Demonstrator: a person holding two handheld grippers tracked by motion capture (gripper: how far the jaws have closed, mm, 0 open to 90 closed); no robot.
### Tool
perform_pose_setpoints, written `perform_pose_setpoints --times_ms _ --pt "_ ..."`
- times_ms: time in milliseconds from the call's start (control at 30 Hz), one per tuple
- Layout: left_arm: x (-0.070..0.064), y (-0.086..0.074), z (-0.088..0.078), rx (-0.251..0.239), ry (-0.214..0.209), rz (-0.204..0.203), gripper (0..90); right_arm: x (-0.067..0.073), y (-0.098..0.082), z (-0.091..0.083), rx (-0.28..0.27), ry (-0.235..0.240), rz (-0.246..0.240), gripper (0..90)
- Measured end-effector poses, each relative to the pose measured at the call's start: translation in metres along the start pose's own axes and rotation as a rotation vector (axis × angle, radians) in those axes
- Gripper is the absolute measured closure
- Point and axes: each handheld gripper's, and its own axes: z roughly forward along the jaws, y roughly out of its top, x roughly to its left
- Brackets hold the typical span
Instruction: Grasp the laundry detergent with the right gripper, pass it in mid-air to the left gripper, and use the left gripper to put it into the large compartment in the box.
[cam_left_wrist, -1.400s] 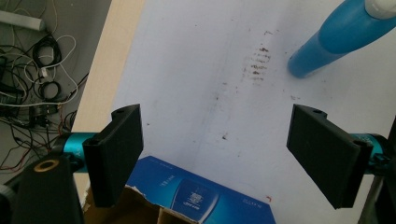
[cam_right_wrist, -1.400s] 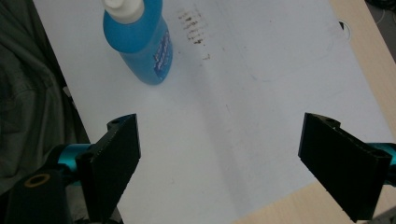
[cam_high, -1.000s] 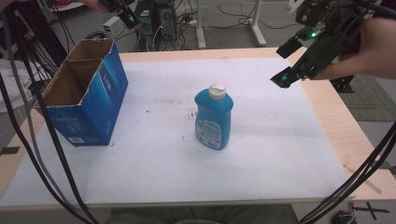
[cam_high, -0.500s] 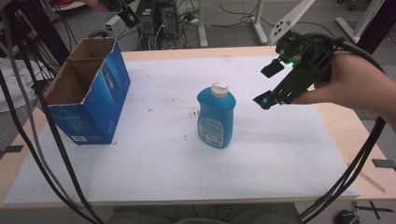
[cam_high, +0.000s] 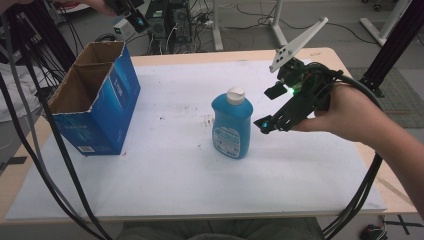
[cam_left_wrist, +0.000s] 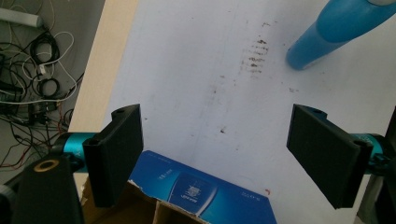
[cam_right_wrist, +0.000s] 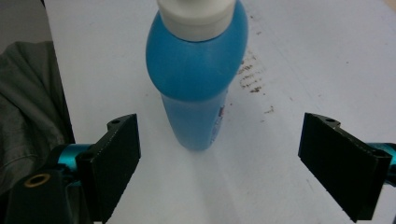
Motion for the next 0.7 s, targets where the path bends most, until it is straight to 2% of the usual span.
perform_pose_setpoints --times_ms 300,700 --pt "-0.002 0.001 0.001 0.004 -0.002 0.003 18.8 0.006 -0.003 0.019 -0.032 -0.006 0.028 12.4" --pt "-0.002 0.001 0.002 0.007 -0.005 0.004 18.8 0.013 -0.001 0.041 -0.047 -0.018 0.017 12.4"
